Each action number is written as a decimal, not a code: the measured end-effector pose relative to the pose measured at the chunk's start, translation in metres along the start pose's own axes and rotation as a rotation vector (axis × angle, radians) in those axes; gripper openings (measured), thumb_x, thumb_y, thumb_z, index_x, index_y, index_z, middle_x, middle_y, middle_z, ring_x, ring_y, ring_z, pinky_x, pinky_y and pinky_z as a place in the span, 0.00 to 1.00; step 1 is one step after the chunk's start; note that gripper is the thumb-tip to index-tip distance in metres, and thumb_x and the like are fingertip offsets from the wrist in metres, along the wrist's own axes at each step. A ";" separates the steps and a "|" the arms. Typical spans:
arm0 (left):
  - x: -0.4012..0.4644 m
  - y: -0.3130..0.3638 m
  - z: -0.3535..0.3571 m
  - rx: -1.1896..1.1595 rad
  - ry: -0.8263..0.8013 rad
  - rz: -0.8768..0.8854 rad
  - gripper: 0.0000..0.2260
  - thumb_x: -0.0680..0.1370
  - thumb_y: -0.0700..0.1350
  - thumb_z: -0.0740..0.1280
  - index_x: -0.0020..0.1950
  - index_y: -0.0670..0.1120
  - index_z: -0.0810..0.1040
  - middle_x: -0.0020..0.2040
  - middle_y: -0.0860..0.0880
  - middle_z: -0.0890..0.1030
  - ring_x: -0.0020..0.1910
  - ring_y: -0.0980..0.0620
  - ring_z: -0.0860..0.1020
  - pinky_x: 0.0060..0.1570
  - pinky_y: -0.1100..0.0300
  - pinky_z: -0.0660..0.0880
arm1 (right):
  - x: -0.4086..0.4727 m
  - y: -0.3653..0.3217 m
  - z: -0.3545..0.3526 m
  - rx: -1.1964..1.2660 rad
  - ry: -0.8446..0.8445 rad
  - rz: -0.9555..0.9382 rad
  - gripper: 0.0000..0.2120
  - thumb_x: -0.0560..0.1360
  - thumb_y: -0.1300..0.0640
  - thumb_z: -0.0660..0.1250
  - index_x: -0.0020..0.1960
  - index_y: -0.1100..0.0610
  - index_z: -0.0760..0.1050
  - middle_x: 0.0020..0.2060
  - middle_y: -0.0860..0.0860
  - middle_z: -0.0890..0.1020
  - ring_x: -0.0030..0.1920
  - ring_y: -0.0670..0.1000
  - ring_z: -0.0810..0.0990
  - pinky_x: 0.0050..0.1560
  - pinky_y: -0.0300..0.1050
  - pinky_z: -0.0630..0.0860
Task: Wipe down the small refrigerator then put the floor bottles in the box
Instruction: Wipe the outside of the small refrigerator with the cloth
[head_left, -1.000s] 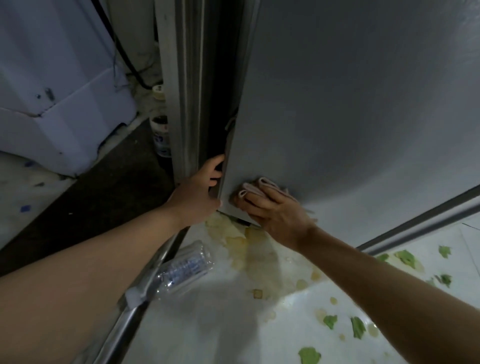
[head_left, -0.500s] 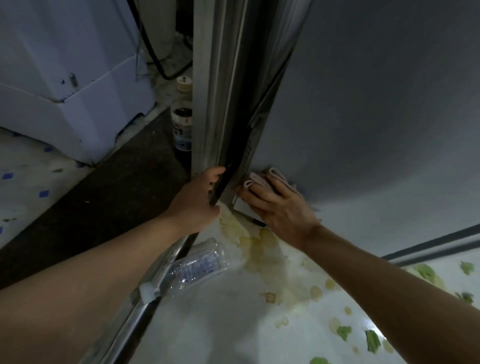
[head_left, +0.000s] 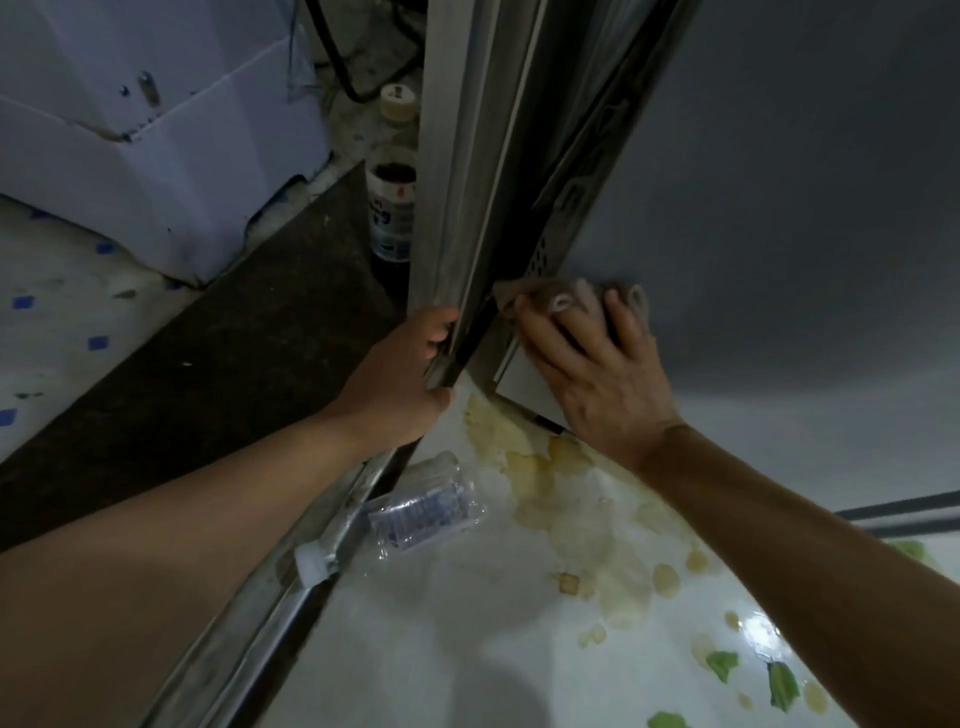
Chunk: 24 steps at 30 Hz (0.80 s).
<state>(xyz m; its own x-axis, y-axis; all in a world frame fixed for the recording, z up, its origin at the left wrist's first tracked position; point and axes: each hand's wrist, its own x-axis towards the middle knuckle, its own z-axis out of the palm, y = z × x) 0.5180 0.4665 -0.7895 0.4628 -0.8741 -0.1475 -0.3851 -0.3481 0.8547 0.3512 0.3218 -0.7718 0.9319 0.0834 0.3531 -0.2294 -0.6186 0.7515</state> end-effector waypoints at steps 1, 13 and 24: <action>0.000 -0.003 0.000 0.006 -0.007 0.002 0.34 0.72 0.36 0.70 0.73 0.55 0.60 0.68 0.51 0.69 0.66 0.55 0.69 0.58 0.64 0.66 | -0.006 -0.011 0.005 -0.017 -0.069 -0.070 0.22 0.74 0.57 0.58 0.67 0.55 0.73 0.69 0.50 0.72 0.68 0.58 0.61 0.72 0.59 0.49; 0.001 -0.006 0.004 0.059 -0.042 -0.013 0.33 0.72 0.36 0.70 0.73 0.54 0.61 0.68 0.50 0.70 0.65 0.55 0.70 0.59 0.64 0.66 | -0.036 -0.040 0.016 -0.030 -0.314 -0.204 0.26 0.75 0.56 0.60 0.73 0.50 0.65 0.74 0.45 0.62 0.75 0.54 0.56 0.74 0.58 0.39; 0.011 0.020 0.038 0.119 -0.040 0.002 0.33 0.72 0.33 0.68 0.73 0.52 0.61 0.67 0.49 0.71 0.62 0.54 0.72 0.58 0.64 0.66 | -0.035 -0.064 0.021 -0.069 -0.404 -0.319 0.28 0.79 0.56 0.55 0.77 0.54 0.51 0.77 0.48 0.54 0.76 0.54 0.51 0.71 0.57 0.42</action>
<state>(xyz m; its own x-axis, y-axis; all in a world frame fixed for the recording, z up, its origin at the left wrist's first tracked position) 0.4855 0.4374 -0.7930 0.4305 -0.8868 -0.1683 -0.4793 -0.3826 0.7899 0.3393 0.3422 -0.8435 0.9896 -0.0574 -0.1321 0.0781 -0.5572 0.8267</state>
